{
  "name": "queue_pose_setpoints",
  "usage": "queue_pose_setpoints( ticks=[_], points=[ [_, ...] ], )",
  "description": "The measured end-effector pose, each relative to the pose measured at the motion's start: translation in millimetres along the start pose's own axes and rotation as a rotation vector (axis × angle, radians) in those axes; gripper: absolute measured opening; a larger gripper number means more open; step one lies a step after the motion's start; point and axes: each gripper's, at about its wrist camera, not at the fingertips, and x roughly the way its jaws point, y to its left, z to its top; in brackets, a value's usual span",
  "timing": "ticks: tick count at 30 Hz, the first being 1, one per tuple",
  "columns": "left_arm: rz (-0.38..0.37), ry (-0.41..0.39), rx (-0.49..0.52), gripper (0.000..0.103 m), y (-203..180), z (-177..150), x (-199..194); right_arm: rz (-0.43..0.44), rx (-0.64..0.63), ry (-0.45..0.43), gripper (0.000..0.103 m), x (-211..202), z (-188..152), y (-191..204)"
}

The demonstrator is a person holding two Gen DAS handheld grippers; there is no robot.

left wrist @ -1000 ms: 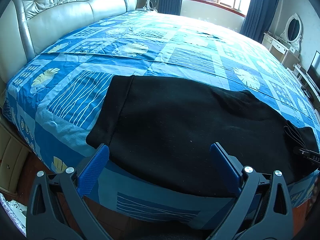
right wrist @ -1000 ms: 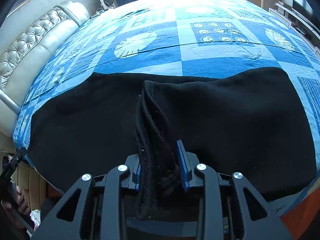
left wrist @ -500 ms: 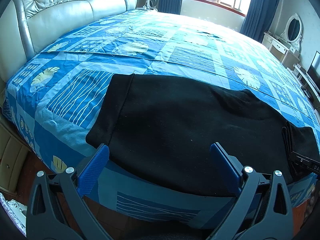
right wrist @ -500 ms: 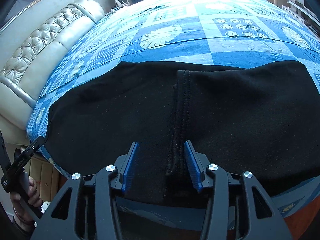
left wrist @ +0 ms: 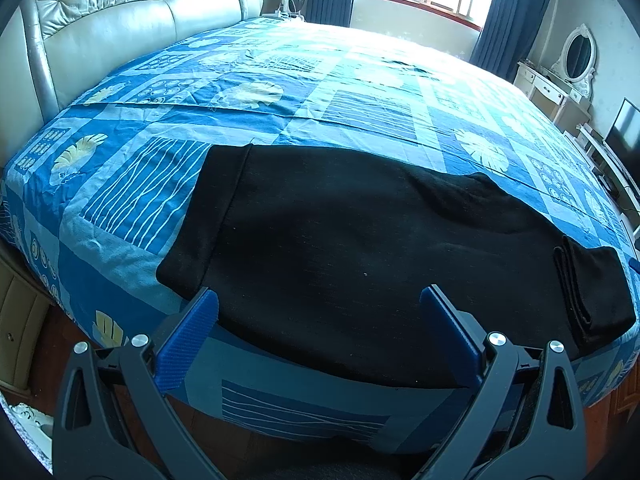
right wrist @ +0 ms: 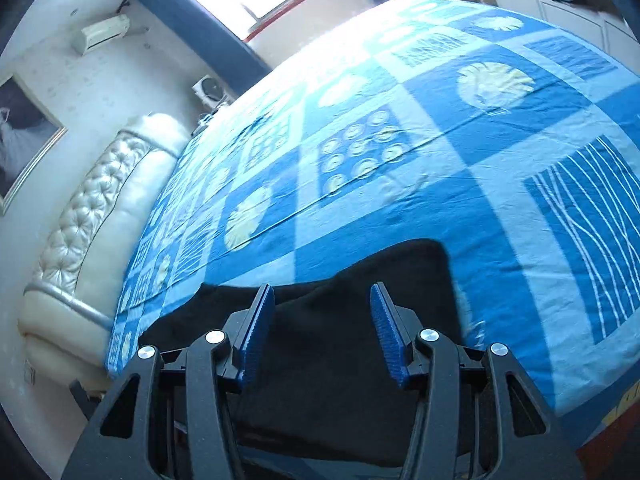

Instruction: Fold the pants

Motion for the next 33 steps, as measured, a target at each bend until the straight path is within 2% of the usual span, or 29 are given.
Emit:
queue_pose_setpoints(
  ticks=[4, 8, 10, 13, 17, 20, 24, 28, 33],
  points=[
    [-0.011, 0.001, 0.011, 0.101, -2.2, -0.9, 0.2, 0.145, 0.206, 0.076, 0.051, 29.8, 12.7, -55.2],
    [-0.010, 0.013, 0.012, 0.101, -1.9, -2.8, 3.1, 0.188, 0.273, 0.125, 0.050, 57.3, 10.1, -71.2],
    [-0.010, 0.023, 0.006, 0.101, -1.1, -3.7, 5.5, 0.157, 0.271, 0.125, 0.033, 62.8, 7.4, -72.5],
    [-0.010, 0.033, 0.004, 0.101, -0.7, -4.6, 8.2, 0.119, 0.232, 0.128, 0.026, 65.3, 5.6, -68.7],
    [-0.016, 0.035, 0.003, 0.101, -0.2, -4.9, 9.1, 0.112, 0.234, 0.128, 0.026, 68.0, 4.5, -67.2],
    [-0.013, 0.031, 0.006, 0.101, -0.4, -4.6, 7.8, 0.138, 0.249, 0.117, 0.029, 63.5, 3.9, -66.8],
    [-0.011, 0.018, 0.006, 0.101, -0.3, -3.7, 4.2, 0.190, 0.275, 0.107, 0.041, 44.3, -8.4, -67.1],
    [-0.016, 0.013, 0.008, 0.101, -0.5, -2.8, 2.8, 0.226, 0.281, 0.103, 0.050, 19.6, -37.5, -69.1],
    [-0.025, 0.017, 0.013, 0.101, -3.8, -3.3, 2.3, 0.277, 0.332, 0.122, 0.055, 7.5, -74.3, -79.8]
  ],
)
